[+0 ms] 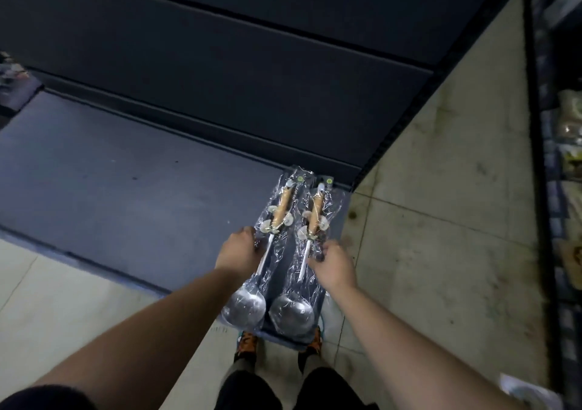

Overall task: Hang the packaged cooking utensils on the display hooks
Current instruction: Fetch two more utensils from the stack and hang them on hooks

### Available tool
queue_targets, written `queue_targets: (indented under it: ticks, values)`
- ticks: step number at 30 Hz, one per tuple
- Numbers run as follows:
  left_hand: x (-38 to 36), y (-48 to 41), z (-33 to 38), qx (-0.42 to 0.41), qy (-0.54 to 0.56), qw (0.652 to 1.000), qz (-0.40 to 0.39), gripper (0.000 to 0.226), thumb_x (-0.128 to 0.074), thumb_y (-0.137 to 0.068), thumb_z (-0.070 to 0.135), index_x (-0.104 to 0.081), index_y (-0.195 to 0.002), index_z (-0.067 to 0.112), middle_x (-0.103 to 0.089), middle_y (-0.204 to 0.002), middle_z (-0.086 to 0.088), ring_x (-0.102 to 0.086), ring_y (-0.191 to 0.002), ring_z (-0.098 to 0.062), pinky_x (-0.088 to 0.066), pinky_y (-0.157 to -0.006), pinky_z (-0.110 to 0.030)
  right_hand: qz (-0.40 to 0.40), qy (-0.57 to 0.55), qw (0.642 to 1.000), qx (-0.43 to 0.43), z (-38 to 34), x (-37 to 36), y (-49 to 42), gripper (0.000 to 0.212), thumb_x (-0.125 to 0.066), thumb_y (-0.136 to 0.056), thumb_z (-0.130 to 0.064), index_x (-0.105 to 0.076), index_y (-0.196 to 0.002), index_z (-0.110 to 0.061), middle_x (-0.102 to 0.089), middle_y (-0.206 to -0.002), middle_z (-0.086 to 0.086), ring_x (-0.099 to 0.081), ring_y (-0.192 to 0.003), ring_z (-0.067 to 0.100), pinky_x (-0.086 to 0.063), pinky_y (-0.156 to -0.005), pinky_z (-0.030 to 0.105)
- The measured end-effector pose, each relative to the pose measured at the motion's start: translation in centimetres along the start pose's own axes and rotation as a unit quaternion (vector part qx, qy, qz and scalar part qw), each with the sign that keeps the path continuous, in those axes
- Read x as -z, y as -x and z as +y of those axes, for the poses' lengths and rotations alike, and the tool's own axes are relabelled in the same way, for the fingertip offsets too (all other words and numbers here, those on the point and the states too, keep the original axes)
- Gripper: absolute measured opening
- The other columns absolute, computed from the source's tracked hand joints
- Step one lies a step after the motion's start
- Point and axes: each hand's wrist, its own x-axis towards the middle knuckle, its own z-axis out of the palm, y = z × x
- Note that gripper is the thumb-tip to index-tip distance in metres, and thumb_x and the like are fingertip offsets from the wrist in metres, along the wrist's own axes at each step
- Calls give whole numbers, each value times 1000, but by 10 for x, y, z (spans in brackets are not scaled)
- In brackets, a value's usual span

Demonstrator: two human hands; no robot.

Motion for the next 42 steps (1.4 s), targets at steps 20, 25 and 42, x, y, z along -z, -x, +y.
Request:
queue_targets:
  ticks: [20,25,42]
  values:
    - [-27,-37,-1,112,170,978,-33,18,-83,-75,15,-71,-87,11,-71,-80,-4,-65,-78,-22,-54,-76,-27,72,-142,971,-177,-4,-69,-12,17,-75,-87,-22,-65,-88,-9,-68,-75,6,-66,-66,25,-50,-58,29]
    - [-32,-34,1,114,163,980,-22,13,-79,-79,19,-70,-69,17,-71,-72,-3,-65,-68,-20,-57,-73,-29,61,-182,963,-187,-1,-70,-13,21,-72,-89,-18,-63,-74,-7,-62,-63,5,-51,-50,17,-38,-50,24]
    - [2,0,34,22,238,969,-58,17,-85,-78,23,-72,-77,12,-74,-78,0,-71,-79,-20,-59,-76,-34,119,-229,955,-147,3,-1,49,34,-72,-90,-18,-48,-66,-14,-52,-61,0,-43,-52,14,-35,-51,27]
